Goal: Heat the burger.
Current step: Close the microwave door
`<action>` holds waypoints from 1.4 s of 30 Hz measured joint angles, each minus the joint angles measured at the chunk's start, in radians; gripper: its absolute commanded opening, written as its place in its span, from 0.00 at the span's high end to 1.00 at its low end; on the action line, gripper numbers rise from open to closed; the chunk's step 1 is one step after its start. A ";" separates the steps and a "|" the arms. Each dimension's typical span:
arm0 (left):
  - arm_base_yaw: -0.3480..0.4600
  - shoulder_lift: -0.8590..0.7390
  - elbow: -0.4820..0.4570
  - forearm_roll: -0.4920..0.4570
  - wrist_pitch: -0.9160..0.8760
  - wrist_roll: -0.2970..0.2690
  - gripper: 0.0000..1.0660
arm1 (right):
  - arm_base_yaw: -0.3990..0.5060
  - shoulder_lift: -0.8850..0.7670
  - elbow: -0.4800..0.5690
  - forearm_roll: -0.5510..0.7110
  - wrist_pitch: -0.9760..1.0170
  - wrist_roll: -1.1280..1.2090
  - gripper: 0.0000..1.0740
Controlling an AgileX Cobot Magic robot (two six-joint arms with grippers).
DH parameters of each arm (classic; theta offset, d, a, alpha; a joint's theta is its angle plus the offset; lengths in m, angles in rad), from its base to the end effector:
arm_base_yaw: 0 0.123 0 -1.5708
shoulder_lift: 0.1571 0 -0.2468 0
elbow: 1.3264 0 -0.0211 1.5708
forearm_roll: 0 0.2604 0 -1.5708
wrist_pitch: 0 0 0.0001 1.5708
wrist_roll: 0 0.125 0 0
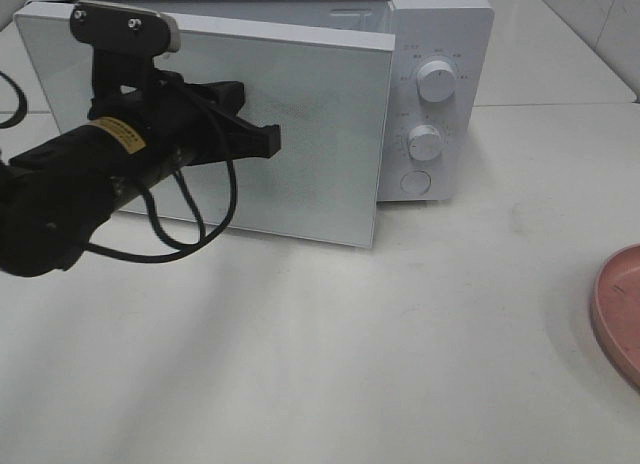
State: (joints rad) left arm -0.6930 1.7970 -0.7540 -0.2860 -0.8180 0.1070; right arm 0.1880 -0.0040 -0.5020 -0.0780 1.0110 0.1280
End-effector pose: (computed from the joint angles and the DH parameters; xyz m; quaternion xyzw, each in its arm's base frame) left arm 0.3092 -0.2233 0.1320 0.1601 0.7427 -0.1739 0.6265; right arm 0.0745 0.0058 0.2732 -0.0245 0.8374 0.0472 0.5441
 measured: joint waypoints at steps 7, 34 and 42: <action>-0.023 0.082 -0.148 -0.082 0.060 0.062 1.00 | 0.000 0.000 0.000 0.000 0.000 0.000 0.31; -0.029 0.166 -0.390 -0.129 0.483 0.124 1.00 | 0.000 0.000 0.000 0.001 0.000 0.000 0.31; -0.043 0.076 -0.324 -0.132 0.722 0.124 0.47 | 0.000 0.000 0.000 0.001 0.000 0.000 0.31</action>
State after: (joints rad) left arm -0.7360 1.8730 -1.0780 -0.4180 -0.0960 0.2310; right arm 0.1880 -0.0040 -0.5020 -0.0770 1.0110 0.1280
